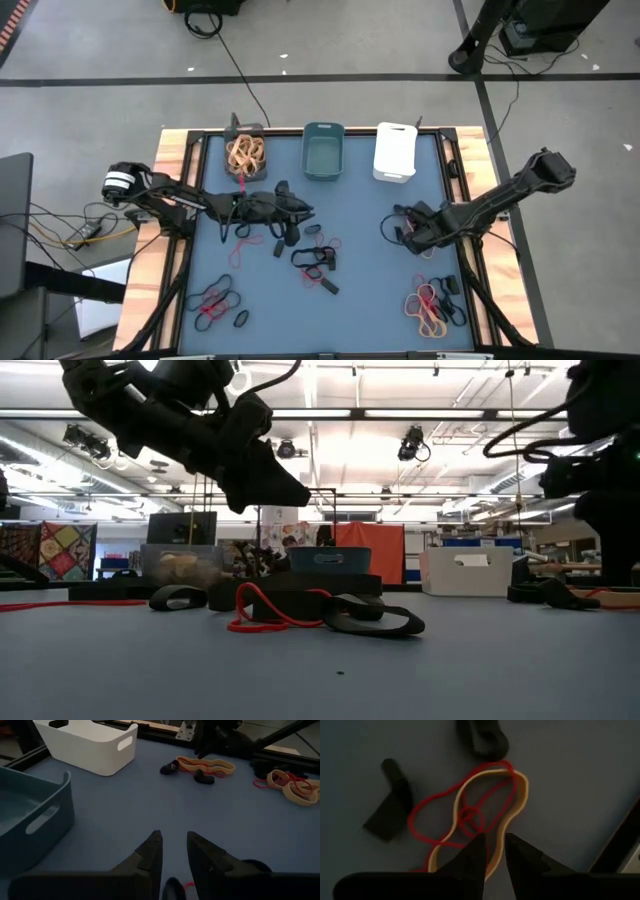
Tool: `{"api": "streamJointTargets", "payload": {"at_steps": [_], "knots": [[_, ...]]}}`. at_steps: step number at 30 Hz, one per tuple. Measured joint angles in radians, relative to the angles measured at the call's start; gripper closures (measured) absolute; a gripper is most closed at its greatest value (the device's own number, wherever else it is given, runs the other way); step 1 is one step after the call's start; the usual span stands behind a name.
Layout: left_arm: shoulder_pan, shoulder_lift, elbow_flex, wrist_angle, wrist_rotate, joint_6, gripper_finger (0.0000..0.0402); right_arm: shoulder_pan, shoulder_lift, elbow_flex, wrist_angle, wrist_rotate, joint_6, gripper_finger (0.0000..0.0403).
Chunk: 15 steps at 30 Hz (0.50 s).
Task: Sort rubber bands into baskets
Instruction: Put the yellow rubber band into the black bin
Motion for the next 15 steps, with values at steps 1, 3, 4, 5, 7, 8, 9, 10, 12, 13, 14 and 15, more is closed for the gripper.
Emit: {"api": "streamJointTargets", "payload": {"at_steps": [1,3,4,5,7,8,9,10,12,13,14,15], "knots": [[0.000,0.000,0.000,0.001,0.000,-0.003,0.0308,-0.011,0.009,0.000,0.002,0.000,0.000,0.0319],[0.000,0.000,0.000,0.001,0.000,-0.004,0.0308,-0.038,0.029,0.000,0.001,-0.008,-0.005,0.0320],[0.000,0.000,0.000,0.000,0.000,-0.005,0.0308,-0.053,0.041,0.000,0.002,-0.012,-0.007,0.0320],[0.000,0.000,0.000,0.000,0.000,-0.005,0.0308,-0.068,0.055,0.000,0.002,-0.015,-0.011,0.0320],[0.000,0.000,0.000,0.000,0.000,-0.006,0.0308,-0.096,0.086,0.000,0.001,-0.023,-0.021,0.0320],[0.000,0.000,0.000,0.000,0.000,-0.006,0.0308,-0.109,0.103,0.000,0.001,-0.027,-0.027,0.0320],[0.000,0.000,0.000,-0.001,0.000,-0.006,0.0308,-0.121,0.119,0.000,0.001,-0.034,-0.033,0.0320],[0.000,0.000,0.000,-0.001,0.000,-0.006,0.0308,-0.132,0.134,0.000,0.001,-0.043,-0.042,0.0321],[0.000,0.000,0.000,-0.005,0.000,-0.006,0.0308,-0.151,0.161,0.000,0.002,-0.065,-0.070,0.0321],[0.000,0.000,0.000,-0.008,0.000,-0.006,0.0308,-0.158,0.172,0.000,0.003,-0.075,-0.086,0.0322],[0.000,0.000,0.000,-0.009,0.000,-0.006,0.0308,-0.164,0.180,0.000,0.007,-0.081,-0.103,0.0325],[0.000,0.000,0.000,-0.009,0.000,-0.006,0.0308,-0.168,0.185,0.001,0.014,-0.089,-0.121,0.0330]]}}
